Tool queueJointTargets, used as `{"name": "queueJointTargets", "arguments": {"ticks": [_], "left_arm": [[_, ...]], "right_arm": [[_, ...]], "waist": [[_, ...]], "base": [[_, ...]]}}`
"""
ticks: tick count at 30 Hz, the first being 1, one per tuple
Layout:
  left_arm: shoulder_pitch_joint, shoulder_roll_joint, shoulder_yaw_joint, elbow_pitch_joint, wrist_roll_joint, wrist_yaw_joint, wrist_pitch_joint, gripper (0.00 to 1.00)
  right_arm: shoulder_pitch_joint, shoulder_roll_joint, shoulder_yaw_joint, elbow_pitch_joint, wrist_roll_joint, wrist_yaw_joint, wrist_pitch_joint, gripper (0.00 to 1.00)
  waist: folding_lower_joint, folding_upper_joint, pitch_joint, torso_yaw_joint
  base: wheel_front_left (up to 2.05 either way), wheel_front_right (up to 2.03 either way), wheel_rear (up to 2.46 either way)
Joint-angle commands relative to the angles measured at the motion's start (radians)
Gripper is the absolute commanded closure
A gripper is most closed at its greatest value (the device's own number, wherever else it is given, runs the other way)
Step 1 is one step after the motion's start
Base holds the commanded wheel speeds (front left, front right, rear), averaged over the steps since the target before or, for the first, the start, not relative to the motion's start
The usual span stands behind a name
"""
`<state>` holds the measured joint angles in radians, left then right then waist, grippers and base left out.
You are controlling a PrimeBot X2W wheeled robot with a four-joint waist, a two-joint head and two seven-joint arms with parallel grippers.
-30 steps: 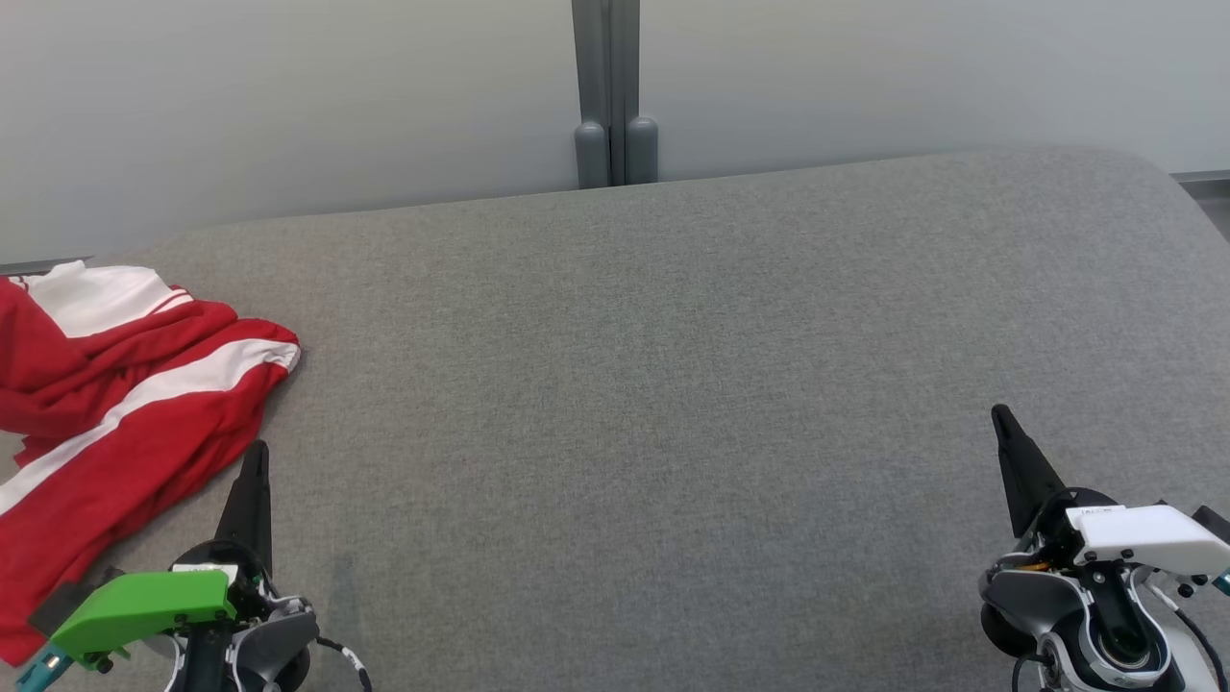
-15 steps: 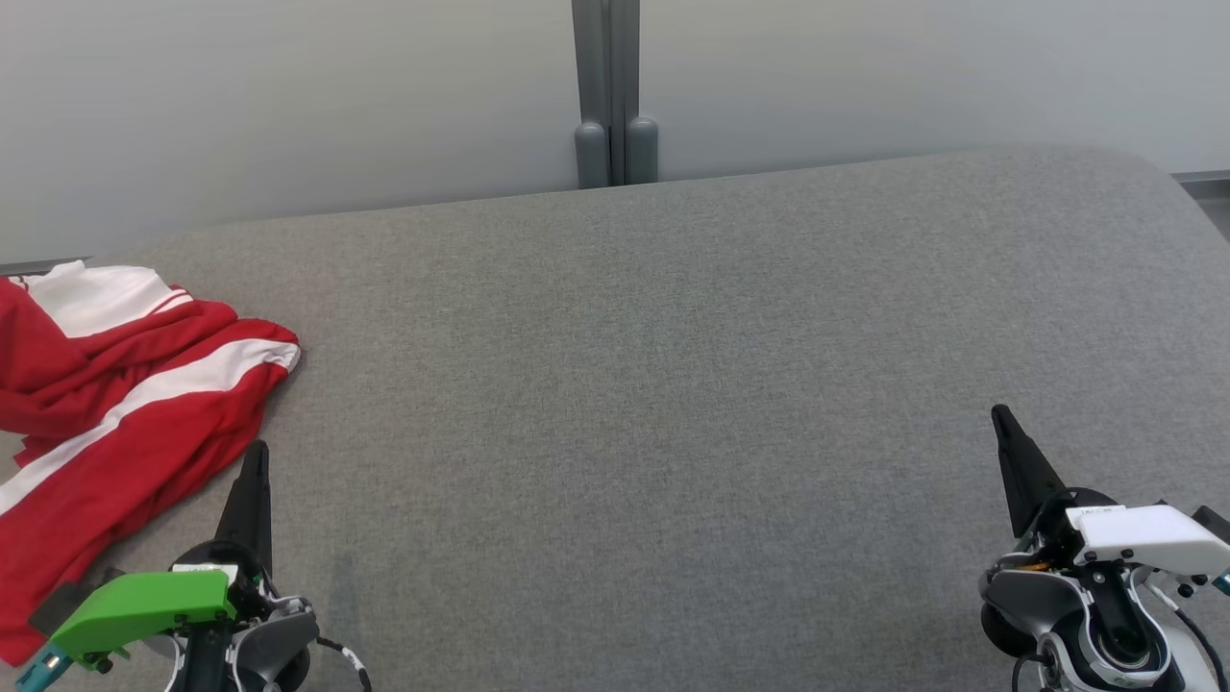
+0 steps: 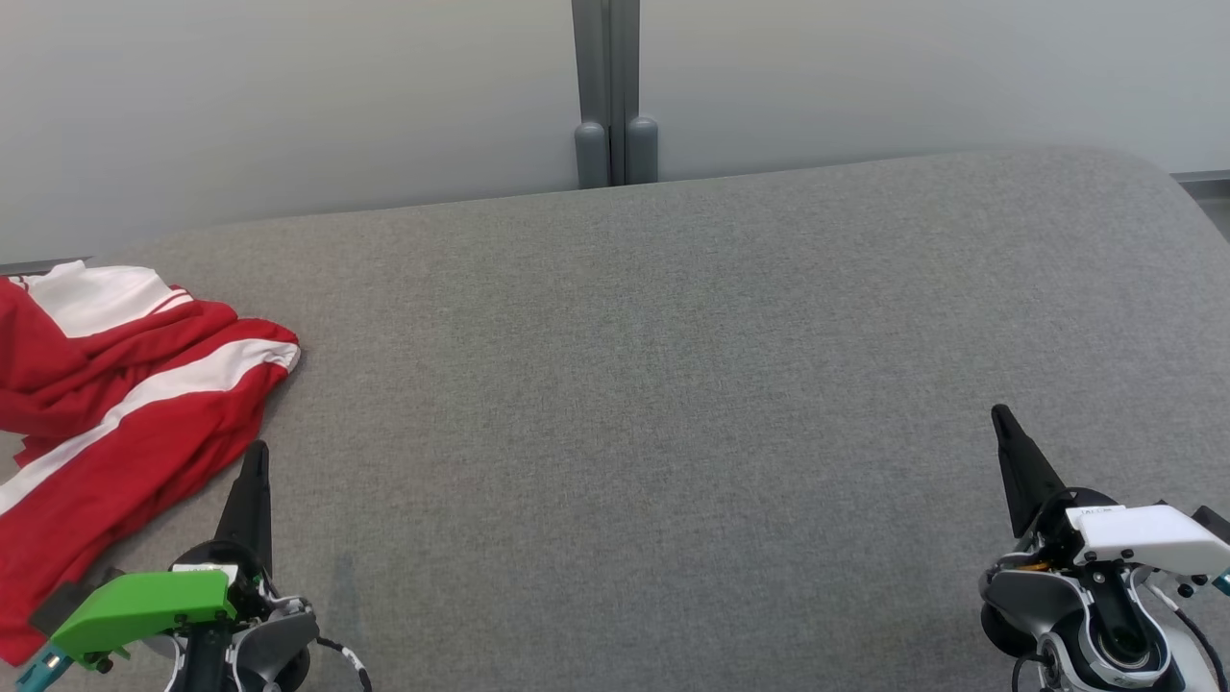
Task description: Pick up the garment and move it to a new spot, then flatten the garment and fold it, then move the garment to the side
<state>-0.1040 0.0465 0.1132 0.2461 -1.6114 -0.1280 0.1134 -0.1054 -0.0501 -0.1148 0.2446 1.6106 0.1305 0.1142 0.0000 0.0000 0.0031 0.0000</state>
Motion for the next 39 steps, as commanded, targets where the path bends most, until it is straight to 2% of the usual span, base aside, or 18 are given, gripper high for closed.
{"name": "queueJointTargets", "arguments": {"ticks": [1, 10, 11, 15, 26, 33, 39], "left_arm": [[-0.011, 0.007, 0.002, -0.002, -0.003, -0.006, 0.004, 1.0], [-0.011, 0.007, 0.002, -0.002, -0.003, -0.006, 0.004, 1.0], [0.0, 0.0, 0.0, 0.0, 0.0, 0.0, 0.0, 0.0], [0.022, -0.008, -0.006, 0.028, 0.001, 0.002, -0.003, 0.0], [0.042, -0.006, -0.045, -0.005, 0.065, 0.001, -0.057, 0.0], [0.042, -0.005, -0.054, -0.029, 0.177, 0.011, -0.089, 0.0], [0.046, -0.004, -0.076, -0.061, 0.287, 0.028, -0.115, 0.0]], "right_arm": [[-0.007, -0.001, 0.0, 0.001, 0.004, 0.0, 0.004, 1.0], [-0.007, -0.001, -0.001, 0.001, 0.004, 0.0, 0.003, 1.0], [0.0, 0.0, 0.0, 0.0, 0.0, 0.0, 0.0, 0.0], [0.024, 0.008, 0.004, 0.027, -0.002, 0.0, -0.004, 0.0], [0.038, 0.006, 0.015, 0.02, -0.064, 0.0, -0.058, 0.0], [0.04, 0.005, 0.006, -0.005, -0.183, 0.0, -0.09, 0.0], [0.045, 0.005, 0.011, -0.048, -0.331, 0.0, -0.115, 0.0]], "waist": [[0.0, 0.0, 0.0, 0.0], [0.0, 0.0, 0.0, 0.0], [0.0, 0.0, 0.0, 0.0], [0.0, 0.0, 0.0, 0.0], [0.0, 0.0, 0.001, 0.0], [0.0, 0.0, 0.002, 0.0], [0.0, 0.0, 0.003, 0.0]], "base": [[0.0, 0.0, 0.0], [0.0, 0.0, 0.0], [0.0, 0.0, 0.0], [0.0, 0.0, 0.0], [0.0, 0.0, 0.0], [0.0, 0.0, 0.0], [0.0, 0.0, 0.0]]}}
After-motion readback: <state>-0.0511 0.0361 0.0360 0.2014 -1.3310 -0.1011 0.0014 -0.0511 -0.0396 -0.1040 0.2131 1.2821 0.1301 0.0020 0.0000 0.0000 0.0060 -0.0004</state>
